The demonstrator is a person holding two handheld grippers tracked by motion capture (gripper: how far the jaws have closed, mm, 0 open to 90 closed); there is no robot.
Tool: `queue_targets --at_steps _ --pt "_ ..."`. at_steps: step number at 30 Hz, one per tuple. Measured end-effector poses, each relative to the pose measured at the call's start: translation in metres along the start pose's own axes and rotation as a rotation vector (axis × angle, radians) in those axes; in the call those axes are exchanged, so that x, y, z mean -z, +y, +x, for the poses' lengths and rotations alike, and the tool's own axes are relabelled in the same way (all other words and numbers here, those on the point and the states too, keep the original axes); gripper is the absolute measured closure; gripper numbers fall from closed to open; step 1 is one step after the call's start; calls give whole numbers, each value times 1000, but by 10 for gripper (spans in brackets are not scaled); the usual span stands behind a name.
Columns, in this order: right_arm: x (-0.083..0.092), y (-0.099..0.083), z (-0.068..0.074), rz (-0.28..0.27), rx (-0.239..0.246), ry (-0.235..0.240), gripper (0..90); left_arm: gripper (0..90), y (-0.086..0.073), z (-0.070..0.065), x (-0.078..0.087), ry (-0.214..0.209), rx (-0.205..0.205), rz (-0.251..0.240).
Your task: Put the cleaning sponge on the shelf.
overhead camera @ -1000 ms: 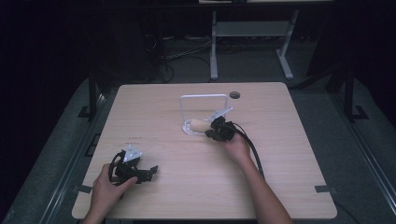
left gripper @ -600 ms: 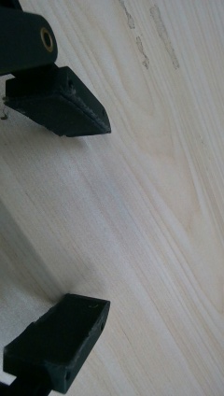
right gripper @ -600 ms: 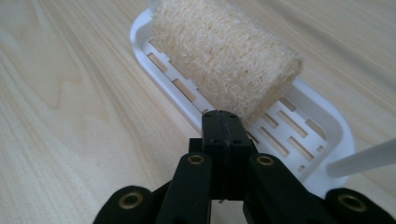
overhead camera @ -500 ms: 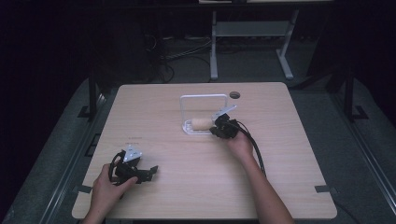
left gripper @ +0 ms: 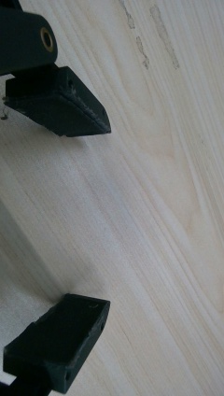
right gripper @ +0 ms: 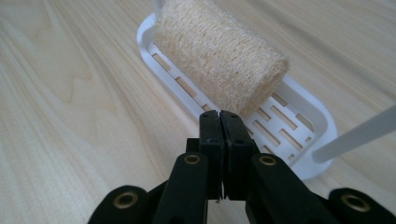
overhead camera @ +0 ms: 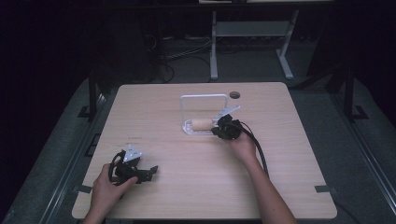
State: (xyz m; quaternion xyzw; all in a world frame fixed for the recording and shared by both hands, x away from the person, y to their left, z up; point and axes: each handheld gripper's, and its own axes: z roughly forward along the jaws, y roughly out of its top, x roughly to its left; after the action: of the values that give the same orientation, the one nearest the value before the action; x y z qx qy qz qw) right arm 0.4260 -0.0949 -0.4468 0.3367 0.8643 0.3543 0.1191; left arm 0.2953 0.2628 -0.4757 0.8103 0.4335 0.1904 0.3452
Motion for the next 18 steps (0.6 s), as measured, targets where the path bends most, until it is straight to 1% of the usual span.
queue_targets --at_steps 1,6,8,11,13,18 --pt "0 0 0 0 0 0 856 126 0 0 0 -1 1 1" --pt "11 -3 3 -12 7 1 734 127 0 0 0 0 -3 2" --pt "15 -6 5 -14 8 -2 712 126 0 0 0 0 -2 2" --pt "21 -9 6 -12 3 -6 643 127 0 0 0 0 -3 2" --pt "25 -12 7 -14 -12 -4 578 127 0 0 0 0 -3 2" --pt "35 -21 8 -22 -32 -10 445 126 0 0 0 -1 -1 2"
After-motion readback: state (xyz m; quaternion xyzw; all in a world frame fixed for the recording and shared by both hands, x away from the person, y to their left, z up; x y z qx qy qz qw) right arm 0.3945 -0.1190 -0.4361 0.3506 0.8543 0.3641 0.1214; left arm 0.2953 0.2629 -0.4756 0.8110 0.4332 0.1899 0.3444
